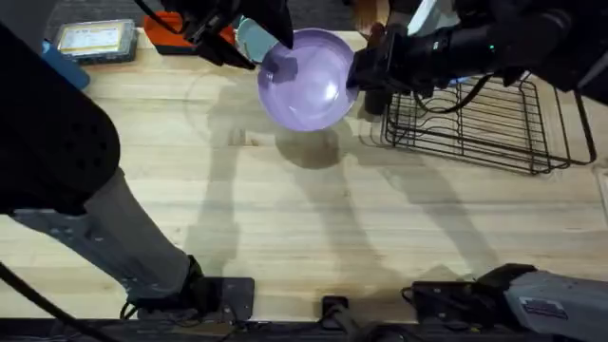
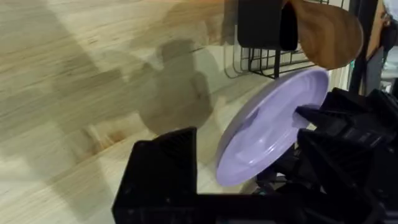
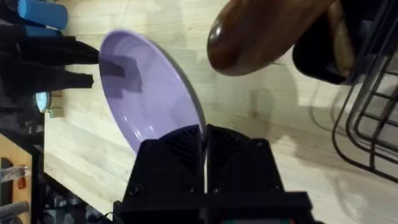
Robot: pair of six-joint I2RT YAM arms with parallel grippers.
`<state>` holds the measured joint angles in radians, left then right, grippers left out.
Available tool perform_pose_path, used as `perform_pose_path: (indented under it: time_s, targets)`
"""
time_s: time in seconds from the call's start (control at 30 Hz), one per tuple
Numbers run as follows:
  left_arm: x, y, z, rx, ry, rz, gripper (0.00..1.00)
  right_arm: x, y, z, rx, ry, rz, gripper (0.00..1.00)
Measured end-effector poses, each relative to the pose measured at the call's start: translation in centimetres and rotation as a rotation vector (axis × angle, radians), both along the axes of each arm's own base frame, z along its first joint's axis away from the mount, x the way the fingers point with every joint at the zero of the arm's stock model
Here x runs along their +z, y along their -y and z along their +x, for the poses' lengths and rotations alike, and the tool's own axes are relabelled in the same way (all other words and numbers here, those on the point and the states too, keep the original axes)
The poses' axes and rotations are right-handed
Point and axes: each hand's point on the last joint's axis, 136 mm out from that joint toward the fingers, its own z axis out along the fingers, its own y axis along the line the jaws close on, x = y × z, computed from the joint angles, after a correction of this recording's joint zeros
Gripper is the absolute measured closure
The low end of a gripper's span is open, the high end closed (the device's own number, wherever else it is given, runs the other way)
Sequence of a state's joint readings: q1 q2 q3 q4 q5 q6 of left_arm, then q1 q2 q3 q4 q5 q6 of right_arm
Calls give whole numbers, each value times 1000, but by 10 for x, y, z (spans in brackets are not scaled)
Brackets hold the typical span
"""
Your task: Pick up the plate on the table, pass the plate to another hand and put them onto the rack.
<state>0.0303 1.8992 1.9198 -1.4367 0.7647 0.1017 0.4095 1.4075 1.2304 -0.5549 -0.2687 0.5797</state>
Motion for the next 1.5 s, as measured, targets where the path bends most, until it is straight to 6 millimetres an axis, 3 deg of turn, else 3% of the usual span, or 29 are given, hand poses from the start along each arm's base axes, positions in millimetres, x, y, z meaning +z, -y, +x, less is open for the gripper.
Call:
perform_pose_path:
  time_s: [0.1, 0.13, 0.33, 0.5, 0.9, 1.13, 1.17, 1.33, 1.5]
  targets:
    - [0, 0, 0, 0, 0, -2, 6, 0, 1, 1, -6, 2, -6, 967]
    - [0, 0, 0, 0, 0, -2, 6, -9, 12, -2, -26, -13, -68, 967]
    - [1, -2, -1, 5, -6, -2, 5, -24, 26, -12, -1, -41, -175, 967]
    - [17, -18, 4, 47, 20, -1, 5, -18, 30, -12, 58, 26, -236, 969]
    - [63, -68, 2, 163, 99, 126, 5, 41, 61, -22, 97, 306, -391, 970]
    - [85, -76, 5, 181, 179, 182, 5, 87, 103, -33, -17, 481, -545, 970]
    - [87, -78, 5, 185, 188, 196, 5, 117, 133, -46, -115, 576, -642, 970]
    - [87, -79, 8, 187, 199, 200, 6, 135, 149, -56, -89, 660, -770, 969]
    - [87, -79, 8, 187, 200, 201, 5, 147, 162, -48, -12, 730, -973, 970]
